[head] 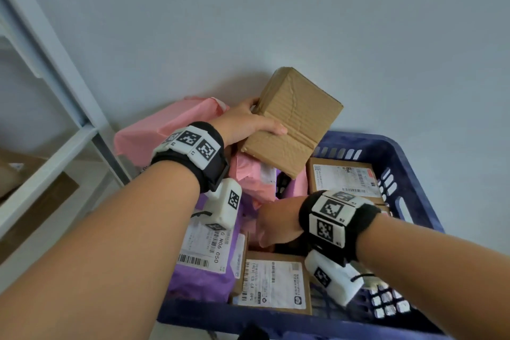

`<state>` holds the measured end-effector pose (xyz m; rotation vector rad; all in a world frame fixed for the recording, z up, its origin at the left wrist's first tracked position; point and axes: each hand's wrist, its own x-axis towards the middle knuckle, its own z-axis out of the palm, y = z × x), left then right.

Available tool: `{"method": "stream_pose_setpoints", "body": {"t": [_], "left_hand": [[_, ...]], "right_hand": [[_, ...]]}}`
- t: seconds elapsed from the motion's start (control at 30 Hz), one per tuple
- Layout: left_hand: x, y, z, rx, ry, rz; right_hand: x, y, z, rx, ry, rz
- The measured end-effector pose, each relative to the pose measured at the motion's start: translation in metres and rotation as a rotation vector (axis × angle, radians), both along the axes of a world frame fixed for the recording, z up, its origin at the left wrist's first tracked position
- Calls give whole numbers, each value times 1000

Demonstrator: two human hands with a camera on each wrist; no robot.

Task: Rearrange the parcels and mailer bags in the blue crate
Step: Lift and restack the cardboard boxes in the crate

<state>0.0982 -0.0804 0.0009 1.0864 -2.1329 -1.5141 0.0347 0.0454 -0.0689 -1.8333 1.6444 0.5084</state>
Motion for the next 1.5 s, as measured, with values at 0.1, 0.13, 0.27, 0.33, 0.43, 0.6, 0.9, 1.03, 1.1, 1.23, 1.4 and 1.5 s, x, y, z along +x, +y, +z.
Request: {"method": "stream_pose_setpoints", "body": {"t": [0.1,0.13,0.27,0.33,0.43,0.6,0.9,1.03,1.1,1.23,1.4,1.5], "left_hand": [[0,-1,2,54,71,60],[0,-1,2,66,85,69],[-2,-1,0,72,85,95],[-3,-3,2,55,78,102],[-4,-7,5,32,73,93],[-5,-11,14,35,95,72],[-1,-3,34,162,208,6],[1,-2,37,292,219,-31],[1,-3,40,268,216,-36],[6,-5,46,226,212,-20],[13,-9,49,381,387,101],[12,-7,56,404,363,109]], "right_hand": [[-14,9,15,121,133,-6],[-18,11,16,143,150,-43],[-44,13,28,237,58,-274],[-58,6,38,278,-29,-436],[-71,5,62,158,-180,-656],[-99,9,85,-426,-393,-801],[-107,0,90,-505,-1018,-839],[-104,-10,96,-662,-1152,-895],[-104,-11,101,-837,-1047,-903],[-96,-9,108,-1236,-474,-681],[-93,-7,99,-1469,-120,-414],[-95,-4,96,-1509,90,-134]]}}
